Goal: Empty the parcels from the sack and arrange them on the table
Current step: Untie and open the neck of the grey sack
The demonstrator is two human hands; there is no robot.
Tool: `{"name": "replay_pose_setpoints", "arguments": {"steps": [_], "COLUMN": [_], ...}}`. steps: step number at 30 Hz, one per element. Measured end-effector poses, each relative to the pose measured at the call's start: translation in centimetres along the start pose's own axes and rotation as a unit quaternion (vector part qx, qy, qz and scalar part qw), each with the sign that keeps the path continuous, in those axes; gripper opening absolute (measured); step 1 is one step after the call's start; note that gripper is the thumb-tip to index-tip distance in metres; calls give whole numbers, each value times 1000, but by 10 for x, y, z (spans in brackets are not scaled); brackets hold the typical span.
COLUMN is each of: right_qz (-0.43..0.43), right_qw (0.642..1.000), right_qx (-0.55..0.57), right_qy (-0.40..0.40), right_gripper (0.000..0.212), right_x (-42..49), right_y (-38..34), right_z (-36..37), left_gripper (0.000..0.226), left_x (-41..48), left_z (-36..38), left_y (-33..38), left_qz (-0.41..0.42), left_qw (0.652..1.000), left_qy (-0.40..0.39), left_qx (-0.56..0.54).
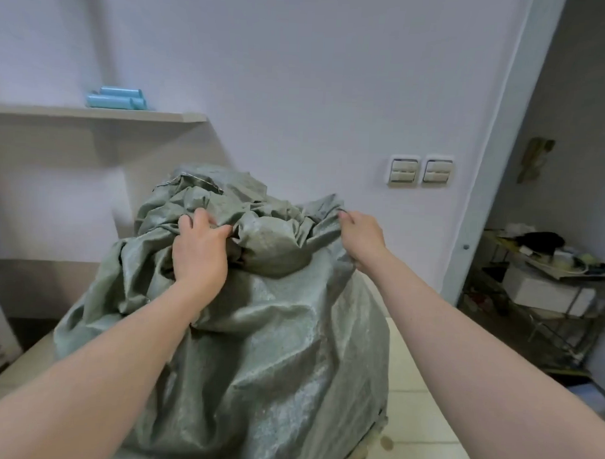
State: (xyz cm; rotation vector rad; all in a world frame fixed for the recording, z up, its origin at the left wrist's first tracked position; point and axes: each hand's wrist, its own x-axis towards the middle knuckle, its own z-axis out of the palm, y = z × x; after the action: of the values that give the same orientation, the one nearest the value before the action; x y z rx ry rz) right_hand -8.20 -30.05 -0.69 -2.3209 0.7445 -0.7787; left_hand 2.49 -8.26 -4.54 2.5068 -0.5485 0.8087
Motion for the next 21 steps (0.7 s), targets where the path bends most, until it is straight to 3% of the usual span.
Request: {"name": "replay_pose_setpoints", "arguments": {"steps": [4,6,9,11,14,16,17,19,20,21], "right_qz": [-10,0,18,18,-39,-70,-72,-76,-58,-19], "right_qw": [995,993,970,939,912,917,921,922,927,938], "right_qx": [94,118,200,244,199,42,-55,-183,-183,-143], "right_qy": [23,-2,-137,-242,-357,-391,-380,-333,-323,-315], "right_gripper": [39,42,56,94,127,132,118,56,28,15], "right_x": [-9,-15,-34,-44,-58,-70,-75,-81,-83,-84], "right_y": [-13,-14,-14,-11,-13,-24,-29,-32,-31,-29], "right_z": [4,12,22,26,19,17,22,37,44,48], "left_gripper": [31,36,35,32,34,39,43,49,51,54], "left_x": [20,25,23,16,6,5,5,2,0,-3], "left_z": [-6,-10,-13,-11,-11,-18,-23,-33,-39,-45], "left_y": [-18,-21,-24,-27,-23,-9,1,22,31,37], "left_qz": [-39,-47,-41,-26,-42,-66,-55,0,34,67], "left_qw": [993,987,984,989,992,986,983,975,969,963], "left_qy": [58,69,59,51,29,4,-12,-65,-105,-154], "left_qx": [-95,-140,-161,-135,-113,-151,-173,-214,-222,-210]}}
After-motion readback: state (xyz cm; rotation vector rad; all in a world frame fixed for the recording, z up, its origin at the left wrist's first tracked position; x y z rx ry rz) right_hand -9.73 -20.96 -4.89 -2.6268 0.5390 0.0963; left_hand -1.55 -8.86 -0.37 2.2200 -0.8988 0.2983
